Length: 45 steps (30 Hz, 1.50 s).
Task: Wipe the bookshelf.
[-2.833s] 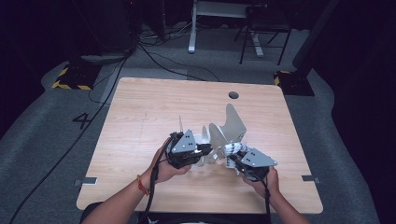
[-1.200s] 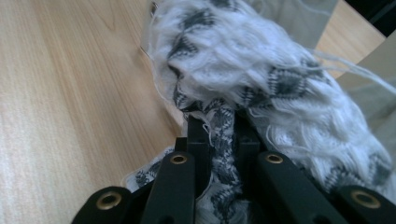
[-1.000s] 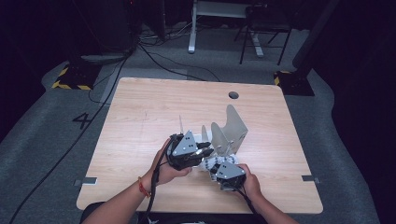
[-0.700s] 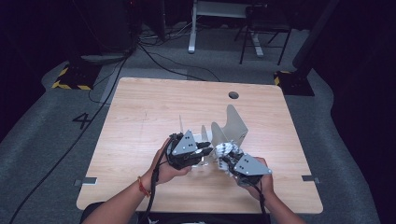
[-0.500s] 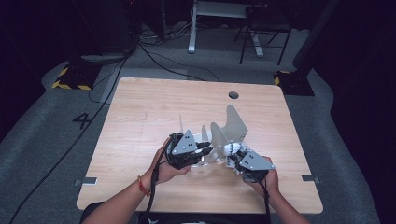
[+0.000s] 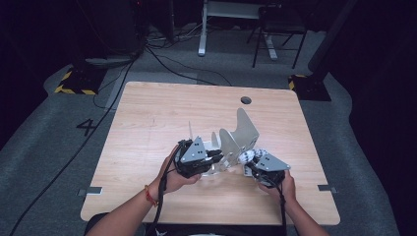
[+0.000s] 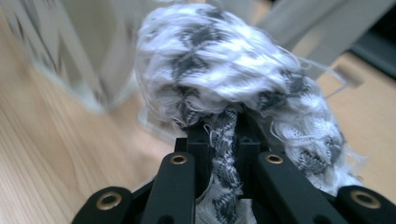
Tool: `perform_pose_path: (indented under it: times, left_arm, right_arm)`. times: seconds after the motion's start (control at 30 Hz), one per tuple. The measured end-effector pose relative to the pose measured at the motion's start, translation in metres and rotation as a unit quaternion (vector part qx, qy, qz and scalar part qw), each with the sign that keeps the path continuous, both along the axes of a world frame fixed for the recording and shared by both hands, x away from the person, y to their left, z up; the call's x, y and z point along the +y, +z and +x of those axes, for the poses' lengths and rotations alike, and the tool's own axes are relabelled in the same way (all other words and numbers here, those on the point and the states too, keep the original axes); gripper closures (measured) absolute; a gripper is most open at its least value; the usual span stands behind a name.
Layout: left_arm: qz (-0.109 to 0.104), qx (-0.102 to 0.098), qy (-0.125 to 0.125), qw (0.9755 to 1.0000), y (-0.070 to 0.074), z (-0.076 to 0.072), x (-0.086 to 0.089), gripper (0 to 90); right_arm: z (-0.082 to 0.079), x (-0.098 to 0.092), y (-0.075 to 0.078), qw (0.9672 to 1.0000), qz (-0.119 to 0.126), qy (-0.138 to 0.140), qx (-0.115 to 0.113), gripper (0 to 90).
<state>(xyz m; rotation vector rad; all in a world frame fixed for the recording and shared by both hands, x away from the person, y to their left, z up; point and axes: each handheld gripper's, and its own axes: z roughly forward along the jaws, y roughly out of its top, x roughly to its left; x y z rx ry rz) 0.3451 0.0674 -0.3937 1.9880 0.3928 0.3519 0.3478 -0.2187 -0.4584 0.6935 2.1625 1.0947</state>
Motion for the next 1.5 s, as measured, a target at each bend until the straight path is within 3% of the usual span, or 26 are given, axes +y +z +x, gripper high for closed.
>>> perform_pose_path:
  times: [0.1, 0.13, 0.17, 0.27, 0.37, 0.43, 0.53, 0.6, 0.73, 0.8, 0.9, 1.03, 1.17, 1.27, 1.47, 1.5]
  left_arm:
    - [-0.002, 0.005, -0.002, 1.0000, 0.000, 0.000, 0.000, 80.7]
    - [-0.003, 0.006, -0.001, 1.0000, 0.000, -0.001, 0.000, 80.7]
    - [-0.003, 0.007, -0.002, 1.0000, 0.000, -0.001, -0.001, 80.7]
    - [0.000, 0.004, -0.004, 1.0000, 0.001, -0.002, -0.002, 80.4]
    - [0.000, 0.004, -0.002, 1.0000, 0.000, -0.003, -0.002, 79.6]
    - [0.001, 0.003, -0.003, 1.0000, 0.000, -0.003, -0.002, 79.6]
    - [0.002, 0.004, -0.003, 1.0000, 0.001, -0.003, -0.001, 78.2]
    - [0.007, 0.001, -0.002, 1.0000, 0.001, -0.004, -0.002, 76.5]
    - [0.021, -0.014, 0.002, 0.9997, 0.004, -0.006, -0.003, 69.4]
    - [0.003, -0.012, -0.003, 0.9999, 0.008, -0.007, 0.000, 69.2]
    - [-0.001, -0.024, -0.002, 0.9997, 0.016, -0.010, 0.003, 67.3]
    - [0.025, -0.039, -0.011, 0.9989, 0.025, -0.015, 0.009, 63.7]
    - [0.047, -0.058, -0.003, 0.9972, 0.030, -0.019, 0.015, 61.5]
    - [0.052, -0.047, -0.012, 0.9974, 0.030, -0.018, 0.019, 58.7]
    - [0.091, -0.038, -0.007, 0.9952, 0.020, -0.015, 0.022, 56.7]
    - [0.088, -0.039, -0.008, 0.9954, 0.019, -0.015, 0.023, 56.5]
  right_arm:
    - [-0.006, -0.011, 0.020, 0.9979, 0.041, -0.021, -0.046, 81.8]
    - [-0.006, -0.016, 0.025, 0.9965, 0.055, -0.030, -0.054, 81.8]
    - [-0.005, -0.018, 0.027, 0.9965, 0.055, -0.032, -0.054, 81.7]
    - [0.001, -0.016, 0.019, 0.9981, 0.038, -0.034, -0.035, 81.7]
    - [0.009, -0.011, 0.000, 0.9995, 0.013, -0.029, 0.001, 81.7]
    - [0.012, -0.007, -0.013, 0.9992, 0.002, -0.028, 0.030, 81.5]
    - [0.013, -0.008, -0.020, 0.9980, 0.006, -0.030, 0.055, 81.4]
    - [0.013, -0.007, -0.025, 0.9973, -0.006, -0.028, 0.067, 81.4]
    - [0.011, -0.002, -0.029, 0.9973, -0.027, -0.018, 0.066, 81.1]
    - [0.010, 0.000, -0.028, 0.9977, -0.025, -0.016, 0.062, 81.1]
    - [0.010, 0.000, -0.027, 0.9977, -0.025, -0.013, 0.062, 81.1]
    - [0.010, -0.002, -0.026, 0.9977, -0.023, -0.014, 0.062, 81.0]
    - [0.010, -0.003, -0.024, 0.9977, -0.023, -0.014, 0.062, 80.9]
    - [0.010, -0.003, -0.024, 0.9976, -0.024, -0.014, 0.063, 80.5]
    - [0.010, -0.005, -0.022, 0.9976, -0.025, -0.012, 0.064, 80.5]
    - [0.010, -0.005, -0.021, 0.9976, -0.023, -0.012, 0.065, 80.5]
